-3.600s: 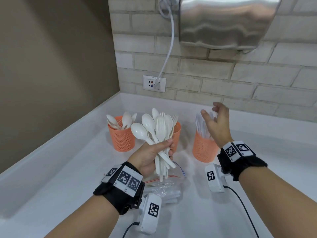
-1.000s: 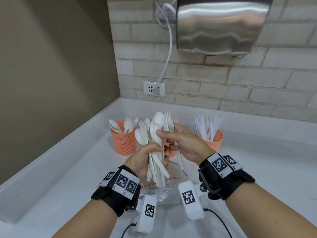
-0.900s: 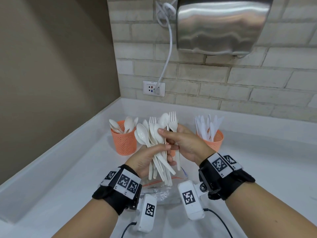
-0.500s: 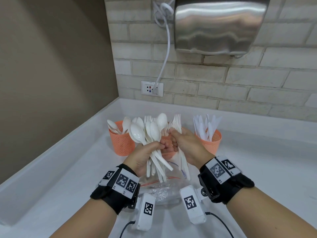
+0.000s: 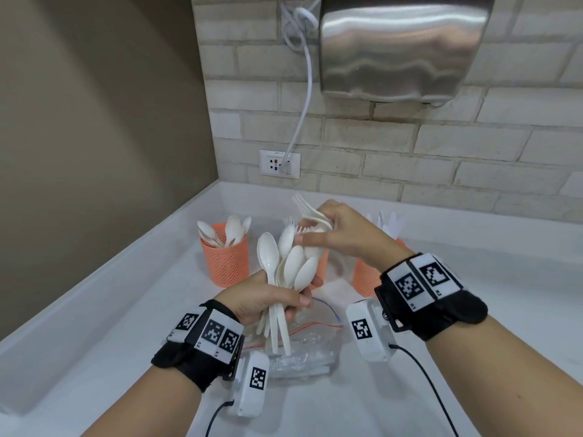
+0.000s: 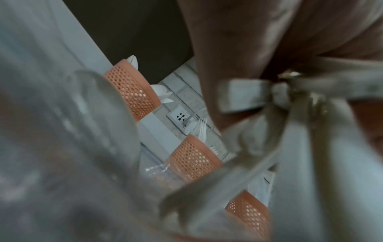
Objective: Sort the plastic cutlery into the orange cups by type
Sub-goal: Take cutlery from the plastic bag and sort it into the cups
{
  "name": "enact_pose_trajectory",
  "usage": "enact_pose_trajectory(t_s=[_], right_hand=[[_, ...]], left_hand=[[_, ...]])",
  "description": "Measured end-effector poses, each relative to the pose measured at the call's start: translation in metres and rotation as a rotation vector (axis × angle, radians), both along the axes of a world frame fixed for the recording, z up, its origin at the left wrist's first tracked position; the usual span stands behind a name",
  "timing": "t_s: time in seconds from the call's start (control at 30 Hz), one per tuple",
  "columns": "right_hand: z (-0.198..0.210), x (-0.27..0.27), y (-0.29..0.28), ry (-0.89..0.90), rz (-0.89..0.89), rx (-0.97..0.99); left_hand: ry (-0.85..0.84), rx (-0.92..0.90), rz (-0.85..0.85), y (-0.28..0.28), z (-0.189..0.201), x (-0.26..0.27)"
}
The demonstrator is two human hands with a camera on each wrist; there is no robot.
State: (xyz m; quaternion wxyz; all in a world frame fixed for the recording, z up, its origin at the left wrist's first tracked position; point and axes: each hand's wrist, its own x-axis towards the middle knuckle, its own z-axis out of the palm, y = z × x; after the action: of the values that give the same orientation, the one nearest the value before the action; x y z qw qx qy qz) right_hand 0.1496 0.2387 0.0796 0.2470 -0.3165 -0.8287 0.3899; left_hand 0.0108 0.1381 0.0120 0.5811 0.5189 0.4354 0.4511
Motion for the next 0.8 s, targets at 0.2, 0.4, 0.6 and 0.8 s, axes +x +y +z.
enact_pose_trajectory(t_s=[0.2,0.4,0.6,0.8], right_hand=[[-0.006,-0.002,0.004,0.008,-0.031,-0.138],[-0.004,-0.007,0.012,0.389,-0.105,-0.409],[-0.016,-0.022,0.006,0.438,-0.009,-0.570],[0.006,-0.022,0.023,0.724,-0.230,-0.421]], left_hand=[[0.015,-0.019,0.006,-0.005,-0.003,-0.005],[-0.125,-0.041,0.054,-0.006,-0.005,-0.017],[-0.169,-0.069,0.080,-0.004,-0.010,-0.021],[-0.266,-0.012,0.091,-0.007,-0.011,-0.041]])
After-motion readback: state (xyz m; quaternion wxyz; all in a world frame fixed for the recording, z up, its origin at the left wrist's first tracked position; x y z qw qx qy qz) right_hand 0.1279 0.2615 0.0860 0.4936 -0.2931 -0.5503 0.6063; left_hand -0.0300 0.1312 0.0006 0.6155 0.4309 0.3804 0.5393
